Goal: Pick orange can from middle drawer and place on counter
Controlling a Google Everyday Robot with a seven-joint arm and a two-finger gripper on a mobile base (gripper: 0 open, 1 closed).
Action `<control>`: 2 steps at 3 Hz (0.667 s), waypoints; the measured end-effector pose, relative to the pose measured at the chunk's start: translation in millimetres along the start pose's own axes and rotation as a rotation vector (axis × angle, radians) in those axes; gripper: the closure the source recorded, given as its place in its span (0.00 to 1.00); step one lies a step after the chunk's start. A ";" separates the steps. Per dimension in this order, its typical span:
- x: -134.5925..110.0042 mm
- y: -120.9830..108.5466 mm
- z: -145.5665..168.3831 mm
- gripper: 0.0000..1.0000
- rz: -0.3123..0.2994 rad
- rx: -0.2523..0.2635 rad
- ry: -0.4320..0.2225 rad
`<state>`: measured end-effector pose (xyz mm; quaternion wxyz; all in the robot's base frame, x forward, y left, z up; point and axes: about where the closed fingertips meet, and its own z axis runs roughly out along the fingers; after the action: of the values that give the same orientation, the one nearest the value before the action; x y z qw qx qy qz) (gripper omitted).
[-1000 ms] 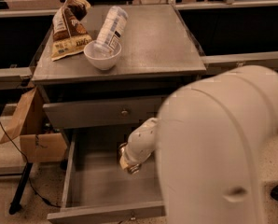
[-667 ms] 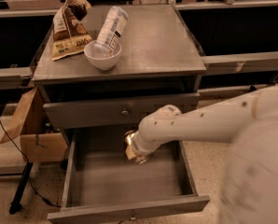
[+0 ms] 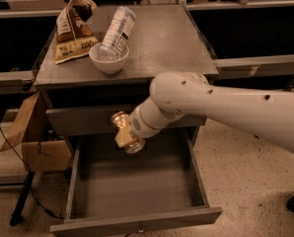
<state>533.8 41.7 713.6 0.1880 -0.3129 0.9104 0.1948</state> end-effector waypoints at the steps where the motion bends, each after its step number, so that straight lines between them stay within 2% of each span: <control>1: -32.9 84.2 -18.8 1.00 -0.198 -0.198 0.029; 2: -57.2 148.1 -39.9 1.00 -0.459 -0.297 0.016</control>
Offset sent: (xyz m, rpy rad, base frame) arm -0.0976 0.1742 0.1552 0.1230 -0.2561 0.9759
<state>471.7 159.1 809.3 0.1721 -0.5369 0.7784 0.2762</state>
